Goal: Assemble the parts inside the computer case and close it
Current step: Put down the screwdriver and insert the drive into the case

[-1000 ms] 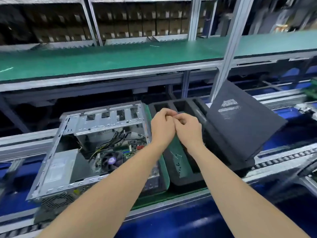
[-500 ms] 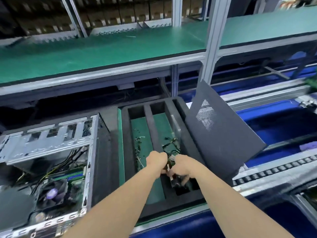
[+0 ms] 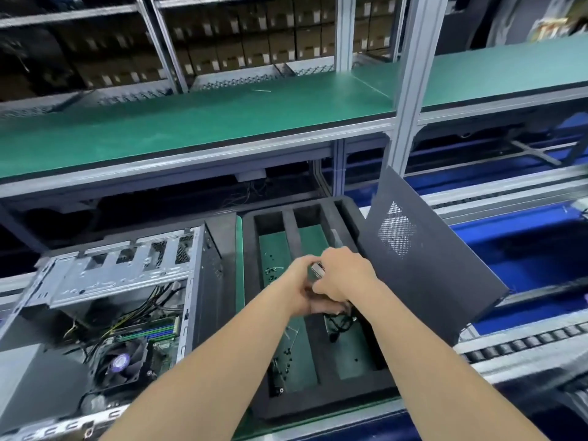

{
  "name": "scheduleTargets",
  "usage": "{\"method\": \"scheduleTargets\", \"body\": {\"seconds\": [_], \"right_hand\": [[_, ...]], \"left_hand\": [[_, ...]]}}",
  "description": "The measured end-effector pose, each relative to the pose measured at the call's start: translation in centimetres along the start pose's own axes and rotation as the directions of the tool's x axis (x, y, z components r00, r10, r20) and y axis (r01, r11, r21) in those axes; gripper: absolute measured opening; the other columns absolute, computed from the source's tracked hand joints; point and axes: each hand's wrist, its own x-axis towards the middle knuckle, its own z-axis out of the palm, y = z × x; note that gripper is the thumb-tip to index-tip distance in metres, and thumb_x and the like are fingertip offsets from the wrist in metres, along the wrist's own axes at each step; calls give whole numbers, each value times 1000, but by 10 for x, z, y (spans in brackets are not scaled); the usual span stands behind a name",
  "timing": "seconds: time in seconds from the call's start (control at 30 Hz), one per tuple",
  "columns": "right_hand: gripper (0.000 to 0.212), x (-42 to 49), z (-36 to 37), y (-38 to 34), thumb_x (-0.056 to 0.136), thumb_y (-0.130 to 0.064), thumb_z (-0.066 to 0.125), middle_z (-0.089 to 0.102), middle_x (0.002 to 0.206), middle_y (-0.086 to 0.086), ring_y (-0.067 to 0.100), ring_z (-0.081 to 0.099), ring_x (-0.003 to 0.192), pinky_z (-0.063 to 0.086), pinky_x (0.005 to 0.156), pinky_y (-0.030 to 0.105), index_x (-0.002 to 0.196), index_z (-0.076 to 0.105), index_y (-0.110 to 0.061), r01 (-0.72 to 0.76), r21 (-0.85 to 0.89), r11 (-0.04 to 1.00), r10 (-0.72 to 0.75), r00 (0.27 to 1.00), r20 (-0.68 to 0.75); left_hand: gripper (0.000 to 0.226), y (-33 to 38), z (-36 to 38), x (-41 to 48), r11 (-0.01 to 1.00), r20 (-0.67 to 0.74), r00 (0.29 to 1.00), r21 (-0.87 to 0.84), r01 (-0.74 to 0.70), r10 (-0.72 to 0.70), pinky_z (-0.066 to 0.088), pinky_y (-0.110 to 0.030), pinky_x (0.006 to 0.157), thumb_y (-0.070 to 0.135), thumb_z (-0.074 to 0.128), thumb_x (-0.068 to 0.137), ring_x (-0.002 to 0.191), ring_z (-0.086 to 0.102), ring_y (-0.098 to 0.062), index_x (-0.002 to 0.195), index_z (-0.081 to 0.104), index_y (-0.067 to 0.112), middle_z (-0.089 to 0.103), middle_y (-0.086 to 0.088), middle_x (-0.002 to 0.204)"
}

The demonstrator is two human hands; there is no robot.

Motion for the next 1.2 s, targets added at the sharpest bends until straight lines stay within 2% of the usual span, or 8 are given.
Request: {"method": "scheduleTargets", "body": {"seconds": [0.13,0.23,0.4,0.53,0.63,0.8,1.07,1.2], "right_hand": [[45,-17,-28,-49,82,-37,77,67,115,3,29,62,95,43,73,36,122,64,-25,107,-61,992,-119,960,-254],[52,-26,-35,-86,83,-43,81,70,126,-8,22,63,117,54,87,37,133,67,-45,235,17,972,-217,919,-328],[21,-35,3,-157,84,-18,83,75,99,-15,4,70,98,55,87,25,101,77,-30,401,709,581,35,858,-513],[17,-44,70,-235,95,-28,73,68,111,-10,14,64,105,46,84,30,110,64,-31,248,903,351,219,916,-336],[14,-51,99,-284,103,-28,61,66,112,-5,14,61,96,54,85,42,116,64,-23,28,991,131,212,976,-55],[15,-66,131,-317,103,-12,55,73,101,16,30,72,89,59,54,35,108,70,-10,-107,987,-119,206,970,130],[23,-71,141,-312,97,-16,48,74,100,20,37,73,87,63,62,45,102,70,-11,-158,976,-152,300,933,198],[25,-71,144,-309,101,-16,47,68,100,15,31,60,88,51,75,41,105,69,-7,-191,981,-41,385,903,191]], "left_hand": [[13,45,-23,-50,959,-8,959,12,-282,282,53,-31,56,21,59,85,60,62,-26,86,58,8,63,-8,68],[14,65,-61,-86,880,12,882,-74,-469,471,51,-27,51,18,49,89,54,65,-23,86,58,7,67,-8,68],[14,67,-149,-136,753,-142,763,-130,-645,630,54,-34,65,23,55,96,68,67,-27,97,60,10,67,-14,85],[17,50,-231,-172,712,-211,737,-191,-676,643,50,-39,70,27,58,94,84,65,-31,101,60,12,67,-16,96],[16,36,-273,-192,728,-239,756,-208,-653,609,53,-36,66,25,59,92,71,68,-29,97,62,10,69,-15,86],[20,11,-307,-201,763,-289,821,-310,-567,493,56,-37,62,21,59,90,68,70,-33,99,67,4,72,-19,88],[17,0,-304,-186,828,-240,868,-273,-490,435,57,-37,55,19,61,83,62,72,-33,79,72,6,74,-18,81],[12,-8,-304,-179,880,-264,875,-148,-452,406,52,-41,73,20,63,76,76,66,-31,76,67,9,68,-15,86]]}}
